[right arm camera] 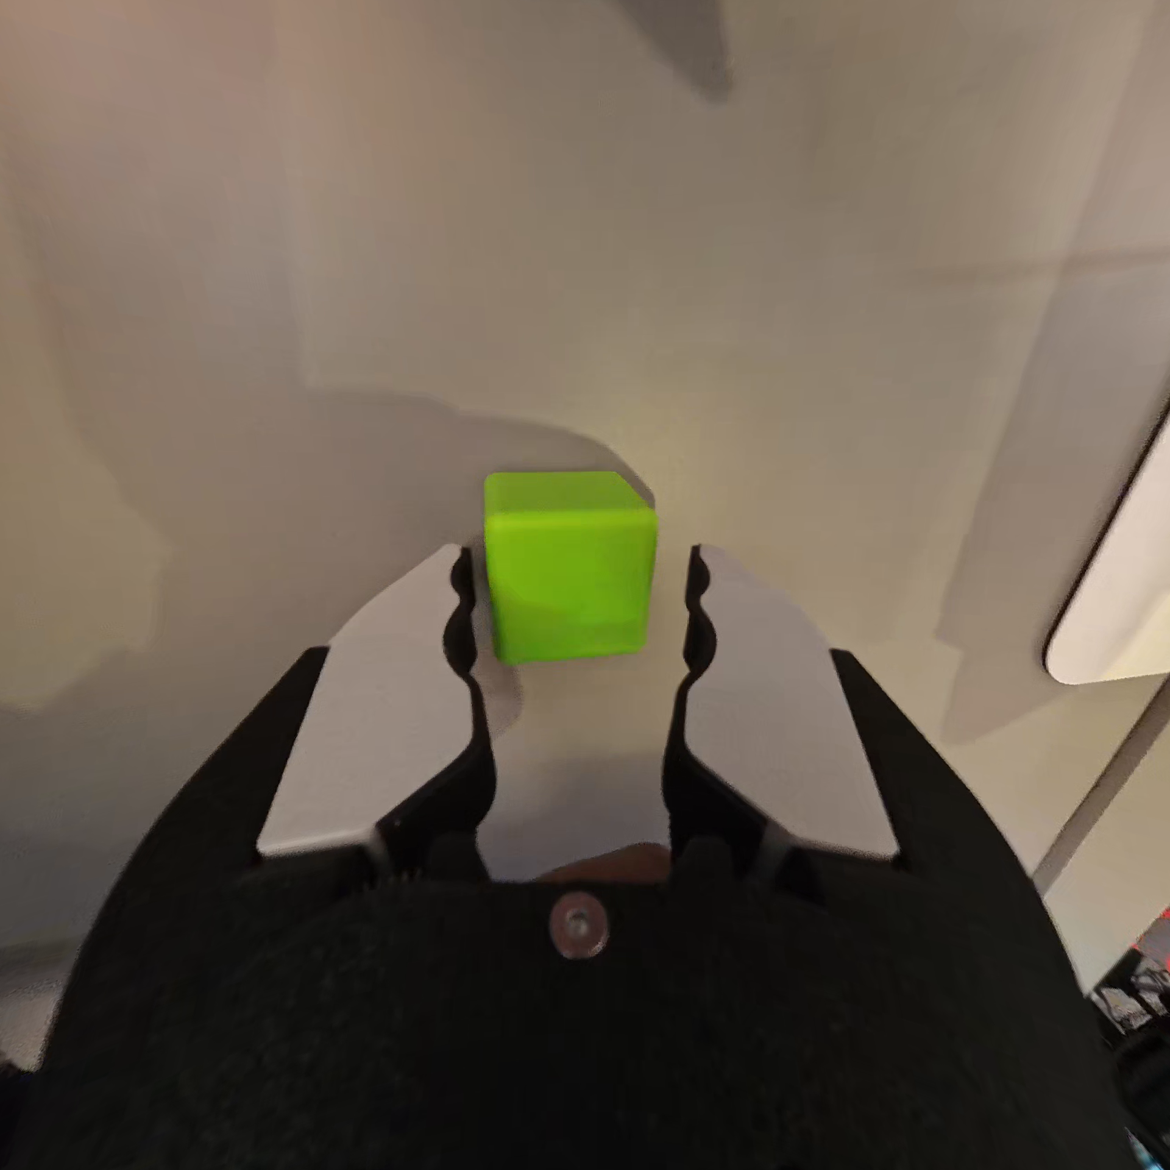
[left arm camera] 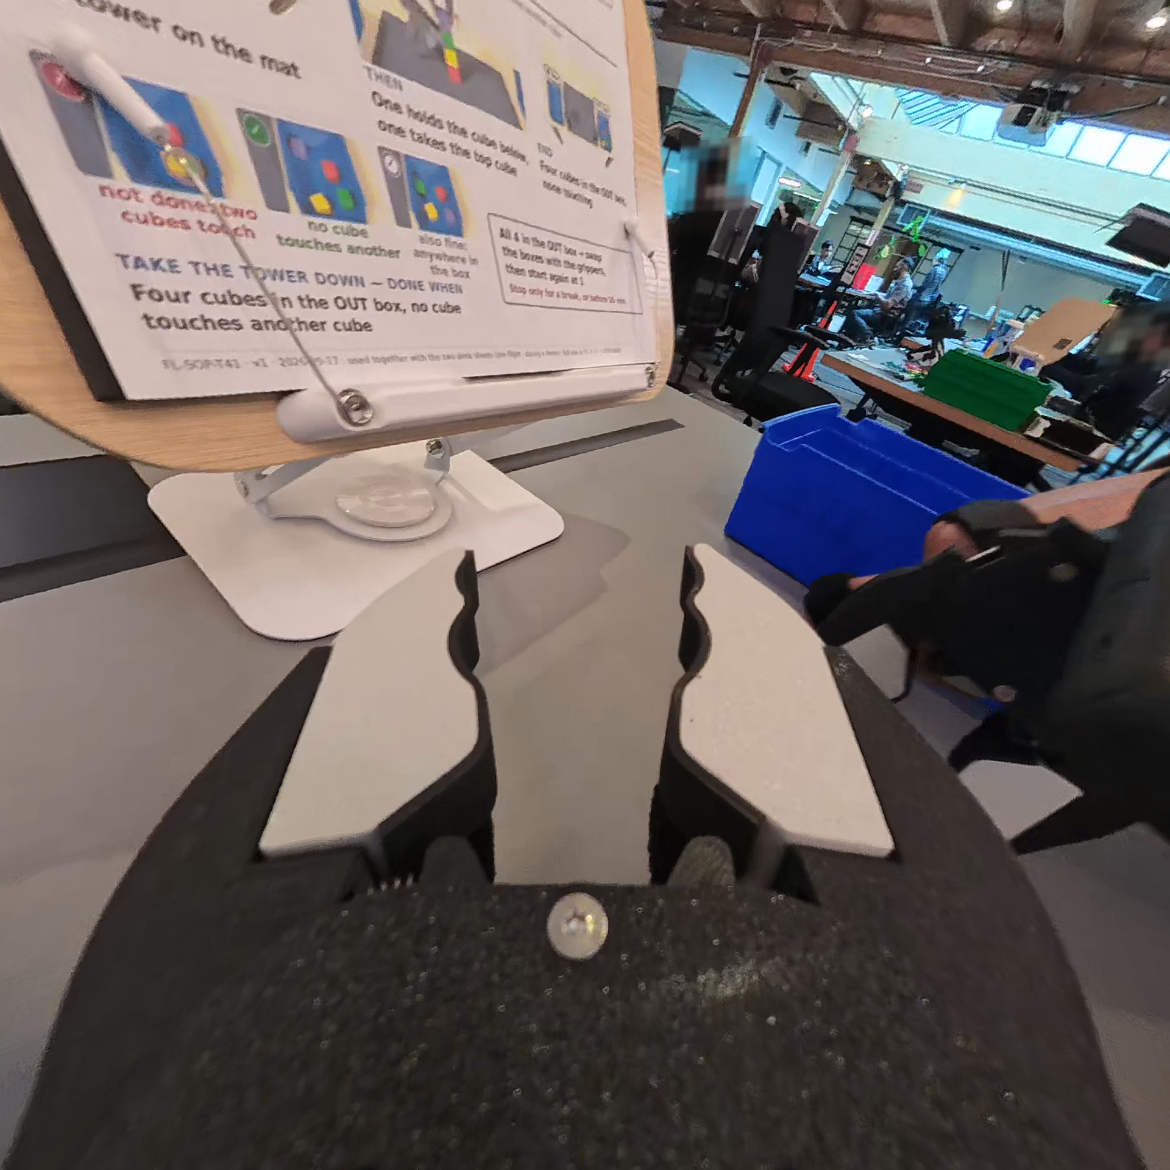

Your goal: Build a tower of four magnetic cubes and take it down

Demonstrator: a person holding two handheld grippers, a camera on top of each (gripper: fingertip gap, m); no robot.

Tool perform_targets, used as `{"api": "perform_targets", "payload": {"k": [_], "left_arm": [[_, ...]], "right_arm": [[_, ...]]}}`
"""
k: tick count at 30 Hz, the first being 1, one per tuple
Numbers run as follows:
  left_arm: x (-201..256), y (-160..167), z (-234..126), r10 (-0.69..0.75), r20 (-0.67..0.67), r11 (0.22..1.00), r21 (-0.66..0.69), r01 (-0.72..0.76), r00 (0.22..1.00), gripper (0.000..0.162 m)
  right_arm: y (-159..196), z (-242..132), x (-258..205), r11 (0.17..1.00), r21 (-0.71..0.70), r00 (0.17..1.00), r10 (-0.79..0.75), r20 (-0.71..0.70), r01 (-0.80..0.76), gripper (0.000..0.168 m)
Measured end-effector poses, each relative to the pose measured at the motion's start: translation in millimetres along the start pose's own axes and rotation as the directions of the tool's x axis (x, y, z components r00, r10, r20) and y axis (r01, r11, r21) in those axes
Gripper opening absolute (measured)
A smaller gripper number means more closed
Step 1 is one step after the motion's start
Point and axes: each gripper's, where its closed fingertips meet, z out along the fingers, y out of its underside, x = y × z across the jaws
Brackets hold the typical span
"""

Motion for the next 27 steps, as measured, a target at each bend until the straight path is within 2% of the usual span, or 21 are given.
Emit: {"api": "perform_targets", "payload": {"k": [1,5,10,13,16,18,22,27], "left_arm": [[3,-1,0,0.004,-0.008,1.000,0.003,-0.004,1.000,0.060],[5,-1,-1,0.029,-0.003,1.000,-0.005,-0.029,1.000,0.060],[7,4,2,0.050,0.000,0.998,-0.032,-0.050,0.999,0.060],[9,7,4,0.074,0.001,0.996,-0.051,-0.074,0.997,0.060],[13,9,6,0.111,0.004,0.992,-0.061,-0.110,0.994,0.060],[15,11,8,0.144,0.009,0.987,-0.076,-0.142,0.990,0.060],[19,17,11,0.195,0.006,0.975,-0.107,-0.193,0.981,0.060],[22,21,14,0.208,-0.006,0.971,-0.119,-0.208,0.978,0.060]], "right_arm": [[0,3,-1,1.000,0.000,1.000,-0.008,0.004,0.008,0.053],[-4,-8,3,0.999,0.035,0.999,-0.020,-0.050,0.022,0.050],[0,-89,20,0.991,0.136,0.979,0.029,-0.201,-0.001,0.050],[30,-150,39,0.984,0.171,0.947,0.107,-0.304,-0.056,0.051],[80,-198,63,0.971,0.175,0.896,0.218,-0.386,-0.160,0.051],[122,-216,79,0.956,0.157,0.855,0.291,-0.430,-0.247,0.051],[202,-212,104,0.883,0.142,0.773,0.462,-0.435,-0.447,0.050],[263,-142,111,0.781,0.103,0.722,0.612,-0.322,-0.616,0.051]]}}
